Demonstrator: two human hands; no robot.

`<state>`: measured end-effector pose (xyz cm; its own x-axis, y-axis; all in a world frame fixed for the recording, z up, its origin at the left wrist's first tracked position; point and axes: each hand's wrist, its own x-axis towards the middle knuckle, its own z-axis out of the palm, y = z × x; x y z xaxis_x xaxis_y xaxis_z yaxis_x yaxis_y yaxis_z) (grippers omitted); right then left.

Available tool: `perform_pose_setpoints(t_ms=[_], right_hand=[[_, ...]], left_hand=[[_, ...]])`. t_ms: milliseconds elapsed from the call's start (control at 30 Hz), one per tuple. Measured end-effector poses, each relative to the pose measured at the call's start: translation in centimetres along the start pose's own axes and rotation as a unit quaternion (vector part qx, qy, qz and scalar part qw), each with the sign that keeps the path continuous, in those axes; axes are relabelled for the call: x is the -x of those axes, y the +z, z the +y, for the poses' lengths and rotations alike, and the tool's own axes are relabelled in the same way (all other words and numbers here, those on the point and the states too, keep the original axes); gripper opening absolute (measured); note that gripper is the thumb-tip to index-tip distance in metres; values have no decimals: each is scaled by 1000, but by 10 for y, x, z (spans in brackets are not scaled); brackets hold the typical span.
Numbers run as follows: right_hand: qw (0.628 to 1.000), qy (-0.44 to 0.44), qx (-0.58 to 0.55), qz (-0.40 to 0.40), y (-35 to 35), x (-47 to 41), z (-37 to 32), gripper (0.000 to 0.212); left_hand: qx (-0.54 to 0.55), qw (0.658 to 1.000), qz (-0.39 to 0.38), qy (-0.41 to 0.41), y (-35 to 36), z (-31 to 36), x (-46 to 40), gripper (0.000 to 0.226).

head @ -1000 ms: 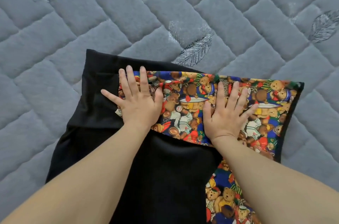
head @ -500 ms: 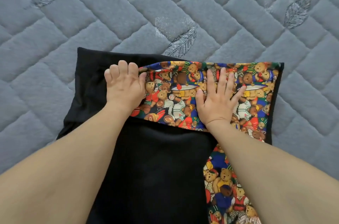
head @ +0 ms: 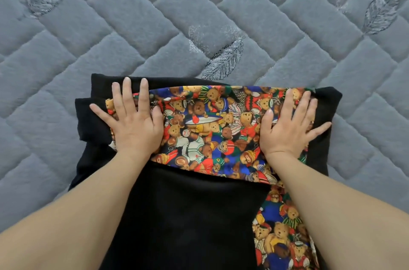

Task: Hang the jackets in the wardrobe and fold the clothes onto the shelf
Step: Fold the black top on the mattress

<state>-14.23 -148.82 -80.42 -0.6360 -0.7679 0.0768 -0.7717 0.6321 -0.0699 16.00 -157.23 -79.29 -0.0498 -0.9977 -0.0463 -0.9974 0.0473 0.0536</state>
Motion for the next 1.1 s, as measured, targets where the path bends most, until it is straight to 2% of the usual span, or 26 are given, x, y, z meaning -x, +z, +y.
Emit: perform_pose_setpoints(t_ms=[200, 767, 833, 933, 1033, 1100], right_hand=[[1000, -3, 0, 3, 4, 0, 1, 67], [1000, -15, -6, -6, -3, 2, -1, 64], [1000, -8, -19, -23, -9, -2, -4, 63], [998, -39, -36, -39, -23, 20, 10, 63], [992, -97, -2, -77, -36, 74, 48, 65], [988, -115, 33, -102, -43, 120, 82, 65]], left_hand=[[-3, 999, -29, -12, -6, 4, 0, 69], [5, 1000, 5, 5, 2, -1, 4, 66], [7, 1000, -10, 1, -2, 2, -1, 65], [8, 1000, -14, -6, -9, -4, 27, 65], [19, 999, -31, 8, -6, -18, 103, 66], [25, 997, -69, -21, -6, -30, 156, 67]])
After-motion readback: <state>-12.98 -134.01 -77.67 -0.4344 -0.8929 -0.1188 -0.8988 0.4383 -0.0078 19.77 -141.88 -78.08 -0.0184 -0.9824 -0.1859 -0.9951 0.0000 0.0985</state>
